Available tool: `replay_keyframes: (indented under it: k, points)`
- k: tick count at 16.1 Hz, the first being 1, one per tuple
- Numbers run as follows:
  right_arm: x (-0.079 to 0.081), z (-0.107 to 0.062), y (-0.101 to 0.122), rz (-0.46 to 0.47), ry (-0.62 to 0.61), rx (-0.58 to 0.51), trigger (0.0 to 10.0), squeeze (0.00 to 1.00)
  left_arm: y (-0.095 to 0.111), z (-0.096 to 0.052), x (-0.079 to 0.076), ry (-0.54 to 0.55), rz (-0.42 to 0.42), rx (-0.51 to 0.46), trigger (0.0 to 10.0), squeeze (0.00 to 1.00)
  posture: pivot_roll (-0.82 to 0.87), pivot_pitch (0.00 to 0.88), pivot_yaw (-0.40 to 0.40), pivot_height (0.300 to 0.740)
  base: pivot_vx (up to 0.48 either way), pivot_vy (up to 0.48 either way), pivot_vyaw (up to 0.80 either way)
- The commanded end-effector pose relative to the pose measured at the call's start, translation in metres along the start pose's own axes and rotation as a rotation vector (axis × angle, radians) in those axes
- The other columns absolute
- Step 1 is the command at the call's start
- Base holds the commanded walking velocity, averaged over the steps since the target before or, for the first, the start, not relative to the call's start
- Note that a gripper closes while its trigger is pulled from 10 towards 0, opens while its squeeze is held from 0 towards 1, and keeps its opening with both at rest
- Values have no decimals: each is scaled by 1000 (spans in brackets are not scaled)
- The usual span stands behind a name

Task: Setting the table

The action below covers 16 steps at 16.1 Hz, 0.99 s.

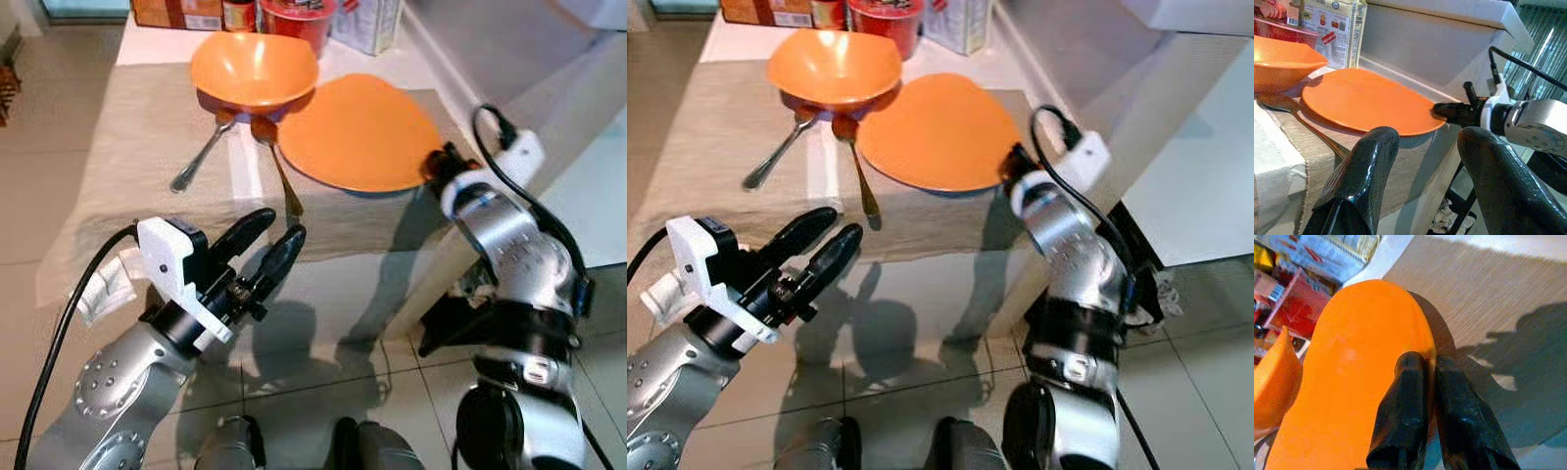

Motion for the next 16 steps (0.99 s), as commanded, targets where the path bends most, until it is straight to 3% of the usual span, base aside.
replay_keyframes:
  k: [1, 2, 5, 7, 8, 9, 10, 16]
  points:
    - [-14, -5, 7, -15, -42, -37, 0, 0, 3, 2, -3, -13, 8, -10, 10000, 0, -71, 164, -53, 740, 0, 0, 0]
    - [-17, -8, 9, -13, -49, -54, 0, 0, 3, 3, -2, -13, 8, -11, 10000, 0, -72, 164, -53, 740, 0, 0, 0]
    - [-19, -23, 23, 48, -13, -154, 2275, 0, 5, 7, 1, -10, 13, -23, 10000, 0, -88, 161, -45, 740, 0, 0, 0]
    - [-21, -27, 24, 55, -10, -166, 2824, 0, 6, 7, 2, -11, 14, -26, 10000, 0, -91, 161, -42, 740, 0, 0, 0]
    - [-24, -34, 25, 94, 9, -197, 6745, 0, 6, 9, 3, -9, 15, -30, 10000, 0, -92, 163, -39, 740, 0, 0, 0]
    - [-25, -37, 25, 115, 18, -217, 6745, 0, 7, 9, 3, -8, 15, -31, 10000, 0, -94, 163, -38, 740, 0, 0, 0]
    - [-27, -42, 29, 147, 38, -257, 10000, 0, 7, 9, 4, -8, 15, -33, 10000, 0, -95, 163, -35, 740, 0, 0, 0]
    - [-21, -56, 40, 311, 218, -360, 10000, 0, 9, 12, 6, -5, 17, -40, 10000, 0, -96, 161, -26, 740, 0, 0, 0]
Point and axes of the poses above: a point about 5 cm out from each wrist's last joint towards the gripper, its own z axis pointing out of the wrist towards the gripper, its own y axis along the axis of the wrist's last joint, x = y × z, the point moved 4 cm from there along z, pointing out of the wrist towards the gripper
